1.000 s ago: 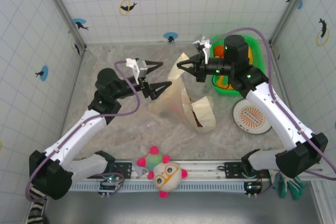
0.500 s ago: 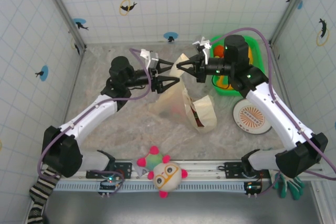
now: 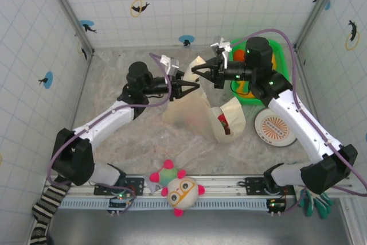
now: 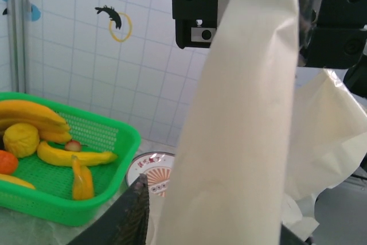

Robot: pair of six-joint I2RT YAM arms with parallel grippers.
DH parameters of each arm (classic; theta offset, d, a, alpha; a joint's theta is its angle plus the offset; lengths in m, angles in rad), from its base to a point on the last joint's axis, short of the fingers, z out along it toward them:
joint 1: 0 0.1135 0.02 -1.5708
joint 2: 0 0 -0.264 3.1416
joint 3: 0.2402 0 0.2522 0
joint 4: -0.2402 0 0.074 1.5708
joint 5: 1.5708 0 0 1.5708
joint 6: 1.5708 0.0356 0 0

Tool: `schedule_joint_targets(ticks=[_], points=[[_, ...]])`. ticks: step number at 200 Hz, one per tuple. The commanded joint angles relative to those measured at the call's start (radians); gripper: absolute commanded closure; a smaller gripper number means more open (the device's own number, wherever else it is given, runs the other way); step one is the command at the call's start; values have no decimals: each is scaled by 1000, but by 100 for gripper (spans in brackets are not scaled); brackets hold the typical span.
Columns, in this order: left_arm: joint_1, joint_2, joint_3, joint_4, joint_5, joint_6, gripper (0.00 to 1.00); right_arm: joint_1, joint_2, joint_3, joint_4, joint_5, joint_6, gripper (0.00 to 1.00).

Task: Place the fake fruits into the plastic bag and tie a complex knot

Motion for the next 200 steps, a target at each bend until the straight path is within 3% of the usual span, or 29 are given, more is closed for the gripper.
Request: schedule_joint_targets(ticks=[1, 23, 29, 35, 49, 59, 95, 126, 164, 200], points=[[-4, -11, 2, 56, 23, -2, 75, -9, 0, 27, 28, -20, -16, 100], [-3, -20, -10, 58, 15, 1, 92, -26, -2, 26, 10, -12, -31, 100], [-4, -23, -14, 57, 10, 3, 95, -36, -5, 27, 9, -13, -31, 96], [-3, -26, -20, 56, 2, 6, 100, -45, -9, 29, 9, -10, -29, 83], [-3, -36, -32, 50, -28, 15, 100, -70, -27, 28, 15, -11, -29, 63], [-4, -46, -41, 40, -51, 26, 100, -101, -50, 27, 17, -11, -28, 41], [-2, -89, -62, 11, -110, 52, 100, -321, -236, -115, 63, -42, -29, 0], [3, -89, -58, -12, -139, 45, 100, -495, -458, -400, 362, -146, 126, 1], [14, -86, -60, -15, -157, 38, 100, -524, -693, -592, 287, -124, 16, 1], [28, -93, -60, -43, -173, 46, 100, -588, -782, -708, 395, -160, 110, 1]])
